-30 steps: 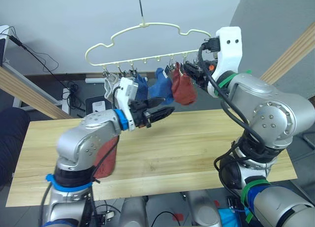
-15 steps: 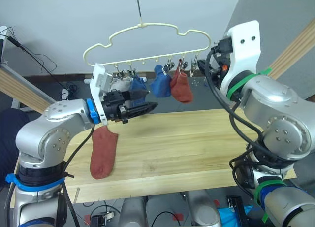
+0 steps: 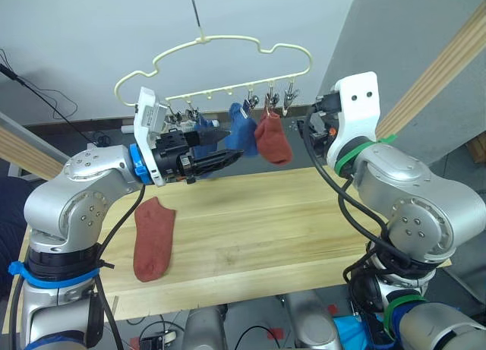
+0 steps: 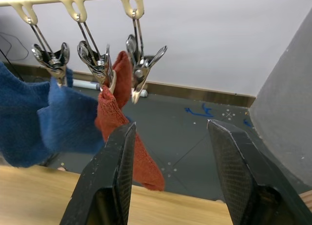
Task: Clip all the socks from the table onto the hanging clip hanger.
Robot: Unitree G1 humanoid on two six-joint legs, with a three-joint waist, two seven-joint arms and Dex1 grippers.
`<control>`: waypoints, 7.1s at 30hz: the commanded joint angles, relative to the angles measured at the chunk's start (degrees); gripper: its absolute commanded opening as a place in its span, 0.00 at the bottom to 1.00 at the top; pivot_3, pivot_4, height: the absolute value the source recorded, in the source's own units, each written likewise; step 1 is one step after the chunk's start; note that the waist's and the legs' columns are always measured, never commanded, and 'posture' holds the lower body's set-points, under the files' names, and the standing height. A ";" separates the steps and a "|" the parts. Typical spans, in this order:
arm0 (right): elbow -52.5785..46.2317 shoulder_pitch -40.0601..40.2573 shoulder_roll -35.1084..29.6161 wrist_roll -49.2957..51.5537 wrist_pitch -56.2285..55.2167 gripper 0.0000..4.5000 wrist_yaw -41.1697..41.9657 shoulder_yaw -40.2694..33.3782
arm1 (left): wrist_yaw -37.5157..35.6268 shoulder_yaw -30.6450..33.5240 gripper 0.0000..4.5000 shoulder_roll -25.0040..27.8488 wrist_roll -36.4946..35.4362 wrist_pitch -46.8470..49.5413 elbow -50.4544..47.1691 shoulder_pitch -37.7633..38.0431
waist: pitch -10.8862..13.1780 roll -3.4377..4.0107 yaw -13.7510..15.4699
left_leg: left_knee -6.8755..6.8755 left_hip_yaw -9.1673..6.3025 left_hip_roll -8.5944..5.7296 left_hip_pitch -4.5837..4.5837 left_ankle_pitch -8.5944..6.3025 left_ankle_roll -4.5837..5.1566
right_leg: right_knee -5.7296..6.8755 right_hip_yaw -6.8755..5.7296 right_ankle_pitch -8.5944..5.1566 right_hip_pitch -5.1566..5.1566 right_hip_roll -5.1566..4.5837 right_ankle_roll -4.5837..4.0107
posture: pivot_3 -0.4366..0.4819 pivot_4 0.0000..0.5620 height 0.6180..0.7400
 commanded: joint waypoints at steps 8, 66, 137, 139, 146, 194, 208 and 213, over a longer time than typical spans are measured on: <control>-0.50 -2.28 4.75 -3.62 -1.11 0.54 -0.81 -0.22 | 0.29 0.00 0.65 0.28 -0.11 -1.28 -1.70 0.09 | 0.00 0.00 0.08 | 0.01 -0.02 -0.01 -0.01 0.00 0.00 | 0.00 -0.02 0.00 0.00 -0.02 -0.01 | 0.16 0.61 1.00; 12.50 1.44 -1.51 -4.40 -19.70 0.54 4.48 3.42 | 9.52 3.40 0.65 3.01 -5.09 2.68 -9.44 4.76 | 0.00 0.00 4.74 | 0.07 -0.08 -0.01 0.00 0.00 0.00 | 0.07 -0.10 0.02 0.03 -0.02 -0.03 | 0.31 0.61 1.00; 27.02 -7.10 -2.22 -10.82 -29.74 0.03 3.42 3.27 | 12.68 1.58 0.66 0.63 -3.97 0.88 -10.80 6.31 | 0.00 0.00 4.78 | 0.12 -0.09 -0.01 0.00 0.00 0.00 | 0.12 -0.11 0.03 0.04 -0.02 -0.05 | 0.31 0.62 1.00; 26.71 -6.88 -2.19 -10.80 -29.53 0.03 3.44 3.34 | 12.59 1.55 0.66 0.66 -3.88 0.86 -10.80 6.31 | 0.00 0.00 4.78 | 0.12 -0.09 -0.01 0.00 0.00 0.00 | 0.12 -0.11 0.03 0.04 -0.02 -0.05 | 0.31 0.62 1.00; 25.57 -6.27 -1.50 -10.50 -27.81 0.56 3.50 3.37 | 12.45 1.56 0.66 0.78 -3.69 0.87 -10.76 6.26 | 0.00 0.00 4.78 | 0.12 -0.09 -0.01 0.00 0.00 0.00 | 0.12 -0.11 0.03 0.04 -0.02 -0.05 | 0.31 0.62 1.00; 27.39 -7.55 -1.41 -10.87 -29.24 0.33 3.26 3.12 | 13.85 1.04 0.66 0.12 -3.72 0.94 -12.08 6.82 | -0.01 0.00 4.79 | 0.14 -0.09 -0.01 0.00 0.00 0.00 | 0.15 -0.12 0.03 0.04 -0.03 -0.06 | 0.32 0.60 1.00; 25.34 -7.90 -1.88 -11.57 -26.04 0.64 2.03 2.76 | 13.62 0.13 0.66 -0.42 -3.22 0.15 -11.53 6.73 | -0.01 0.00 4.77 | 0.15 -0.09 -0.01 0.00 0.00 0.00 | 0.16 -0.12 0.04 0.04 -0.03 -0.06 | 0.29 0.60 1.00; 22.31 -8.13 0.15 -12.10 -21.38 0.64 -0.45 1.78 | 13.39 -0.57 0.66 -0.90 -2.57 -0.75 -11.00 6.64 | -0.01 0.00 4.72 | 0.16 -0.09 -0.01 0.00 0.00 0.00 | 0.16 -0.12 0.04 0.04 -0.03 -0.06 | 0.27 0.62 1.00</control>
